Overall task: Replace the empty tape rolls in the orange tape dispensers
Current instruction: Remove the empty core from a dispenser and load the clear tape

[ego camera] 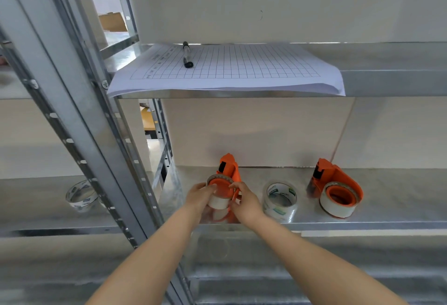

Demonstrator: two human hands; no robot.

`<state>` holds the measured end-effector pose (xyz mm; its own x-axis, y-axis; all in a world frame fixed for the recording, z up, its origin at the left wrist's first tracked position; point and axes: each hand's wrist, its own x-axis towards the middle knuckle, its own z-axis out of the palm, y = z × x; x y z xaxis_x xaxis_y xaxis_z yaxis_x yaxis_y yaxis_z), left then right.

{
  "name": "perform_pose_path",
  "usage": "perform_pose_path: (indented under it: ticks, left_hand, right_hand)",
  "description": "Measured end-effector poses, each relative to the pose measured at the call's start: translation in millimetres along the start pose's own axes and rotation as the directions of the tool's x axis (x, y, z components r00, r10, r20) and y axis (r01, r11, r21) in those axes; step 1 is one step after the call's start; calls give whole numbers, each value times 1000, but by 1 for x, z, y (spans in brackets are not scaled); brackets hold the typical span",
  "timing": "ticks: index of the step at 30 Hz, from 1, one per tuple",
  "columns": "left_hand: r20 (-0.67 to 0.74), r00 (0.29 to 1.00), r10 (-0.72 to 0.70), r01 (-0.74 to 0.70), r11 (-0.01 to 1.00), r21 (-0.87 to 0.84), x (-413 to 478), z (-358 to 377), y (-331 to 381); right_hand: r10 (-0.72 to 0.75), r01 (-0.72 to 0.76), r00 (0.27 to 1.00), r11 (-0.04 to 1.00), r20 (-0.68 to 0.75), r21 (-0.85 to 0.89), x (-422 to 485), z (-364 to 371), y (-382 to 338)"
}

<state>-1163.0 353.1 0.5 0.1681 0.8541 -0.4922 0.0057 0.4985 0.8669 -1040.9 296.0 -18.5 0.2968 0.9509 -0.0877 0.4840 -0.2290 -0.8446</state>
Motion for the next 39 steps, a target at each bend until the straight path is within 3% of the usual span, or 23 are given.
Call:
perform_pose_path:
  ticks: [3, 6, 8, 14, 18, 21, 30, 34, 39]
  left_hand:
    - [-1, 998, -56, 55, 982, -180, -7, -6, 7]
    - [97, 992, -84, 105, 968, -229, -14, -10, 9]
    - [85, 993, -77, 98, 955, -281, -17, -13, 10]
    - [149, 988, -31, 81, 936, -343, -24, -25, 7]
    - [200, 980, 15, 40, 963, -267, -25, -30, 4]
    - [185, 983, 13, 39, 961, -275, -25, -31, 1]
    - [188, 981, 38, 37, 924, -382, -27, -31, 0]
    - [113, 990, -85, 132, 842, -522, -20, -34, 3]
    - [-15, 995, -100, 70, 790, -609, -3, -42, 8]
  right_hand:
    - [-19, 19, 1000, 996, 7, 88, -3, 1, -3]
    - [-68, 65, 997, 993, 23, 94, -8, -1, -5]
    - [-101, 99, 994, 991, 27, 91, -11, -4, -5]
    - [-62, 61, 998, 991, -1, -116, -15, -18, -1]
    - [-298, 268, 954, 886, -24, -379, -27, -13, -4]
    - [-492, 458, 870, 783, 33, -420, -34, 0, -14]
    - [-407, 387, 913, 871, -5, -305, -31, 11, -23]
    - [-415, 394, 910, 866, -2, -308, -27, 4, -28]
    - [-396, 364, 918, 874, -36, -323, -12, -22, -35]
